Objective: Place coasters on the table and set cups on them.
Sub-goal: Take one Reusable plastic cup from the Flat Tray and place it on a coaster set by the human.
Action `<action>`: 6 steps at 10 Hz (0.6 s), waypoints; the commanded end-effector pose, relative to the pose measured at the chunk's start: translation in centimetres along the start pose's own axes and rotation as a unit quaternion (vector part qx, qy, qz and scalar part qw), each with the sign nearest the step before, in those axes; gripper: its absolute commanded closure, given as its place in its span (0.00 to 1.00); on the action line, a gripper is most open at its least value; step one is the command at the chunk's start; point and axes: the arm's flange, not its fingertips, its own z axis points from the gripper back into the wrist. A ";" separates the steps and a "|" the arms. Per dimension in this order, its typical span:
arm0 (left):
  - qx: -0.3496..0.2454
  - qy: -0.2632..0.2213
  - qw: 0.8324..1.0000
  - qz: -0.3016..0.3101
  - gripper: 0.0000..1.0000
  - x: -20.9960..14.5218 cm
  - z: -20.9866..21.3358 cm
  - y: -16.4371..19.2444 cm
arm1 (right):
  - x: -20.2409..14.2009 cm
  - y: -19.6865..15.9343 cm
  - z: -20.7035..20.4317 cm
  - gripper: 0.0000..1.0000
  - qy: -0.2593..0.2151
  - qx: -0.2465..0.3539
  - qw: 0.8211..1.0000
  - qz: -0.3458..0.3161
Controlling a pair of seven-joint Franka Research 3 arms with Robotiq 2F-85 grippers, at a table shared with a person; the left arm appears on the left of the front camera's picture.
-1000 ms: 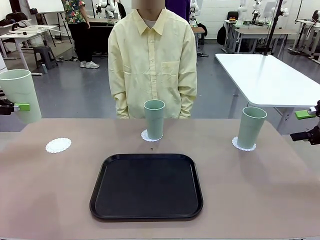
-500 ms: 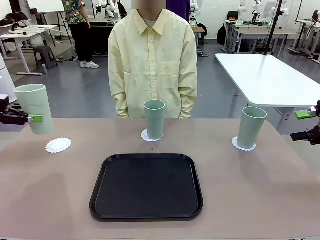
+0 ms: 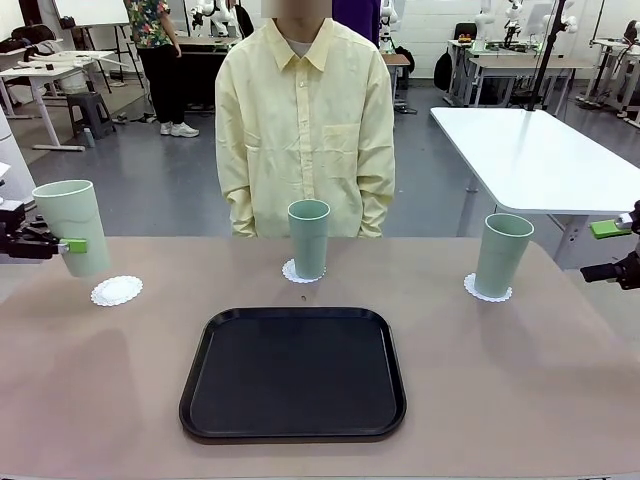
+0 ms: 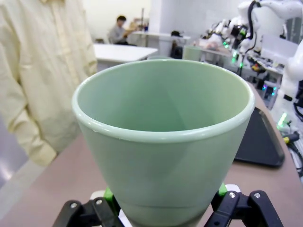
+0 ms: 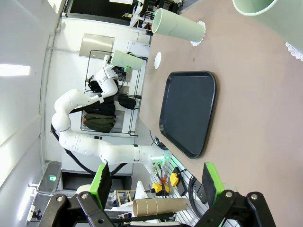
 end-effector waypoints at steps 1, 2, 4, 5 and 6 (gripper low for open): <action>-0.015 0.000 1.000 -0.027 0.15 -1.7 0.1 1.6 | -0.2 0.2 0.0 0.00 -0.002 0.006 1.000 0.004; -0.022 0.003 0.999 -0.035 0.15 -2.3 -0.2 2.2 | -0.2 0.2 0.0 0.00 -0.002 0.006 1.000 0.004; -0.030 0.008 0.998 -0.047 0.15 -3.4 -1.0 2.8 | -0.2 0.2 0.0 0.00 -0.002 0.006 1.000 0.004; -0.031 0.010 0.998 -0.057 0.15 -3.7 -1.5 3.0 | -0.2 0.2 0.0 0.00 -0.002 0.006 1.000 0.004; -0.031 0.012 0.998 -0.061 0.15 -3.9 -2.0 3.4 | -0.2 0.2 0.0 0.00 -0.002 0.006 1.000 0.004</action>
